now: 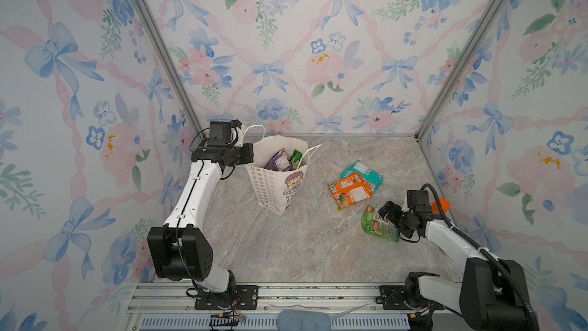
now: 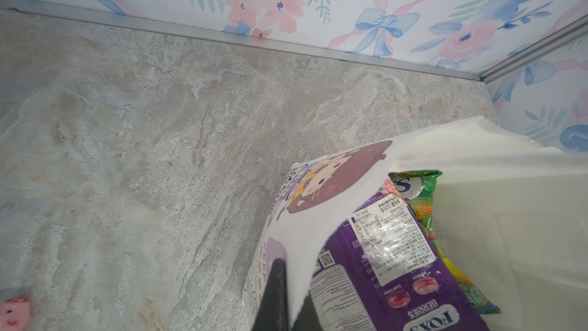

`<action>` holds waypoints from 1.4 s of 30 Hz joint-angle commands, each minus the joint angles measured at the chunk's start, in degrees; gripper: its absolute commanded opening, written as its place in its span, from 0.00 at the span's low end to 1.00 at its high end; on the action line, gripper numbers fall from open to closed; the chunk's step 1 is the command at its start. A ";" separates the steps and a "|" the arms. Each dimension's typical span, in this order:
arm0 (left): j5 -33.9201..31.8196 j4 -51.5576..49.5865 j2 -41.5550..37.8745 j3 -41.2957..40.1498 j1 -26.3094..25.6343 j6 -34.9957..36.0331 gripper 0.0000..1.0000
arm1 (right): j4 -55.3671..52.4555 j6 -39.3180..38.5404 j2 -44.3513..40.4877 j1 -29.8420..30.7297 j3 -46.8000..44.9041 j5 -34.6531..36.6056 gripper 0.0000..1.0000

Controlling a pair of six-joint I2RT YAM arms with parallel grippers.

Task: Place the snacks into the paper bag
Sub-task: Move the snack to the middle-right of the table, then rotate the snack at the center of the table.

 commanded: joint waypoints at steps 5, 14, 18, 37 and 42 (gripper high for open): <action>0.28 2.65 -0.99 0.13 -0.04 -0.03 0.00 | 3.88 7.29 3.04 12.30 2.70 -3.74 0.99; 0.54 2.65 -0.91 0.06 -0.13 -0.03 0.00 | -7.84 -1.70 5.08 20.80 14.33 -2.26 0.98; 0.50 2.63 -0.92 0.04 -0.13 -0.01 0.00 | -14.33 -9.12 4.96 20.11 18.17 2.29 0.97; 0.29 2.61 -0.47 0.06 -0.35 0.12 0.00 | -15.41 -20.43 22.72 12.39 24.18 0.75 0.83; 0.28 2.65 -0.43 0.01 -0.30 0.16 0.00 | -13.37 -18.75 23.20 12.78 21.68 -3.00 0.81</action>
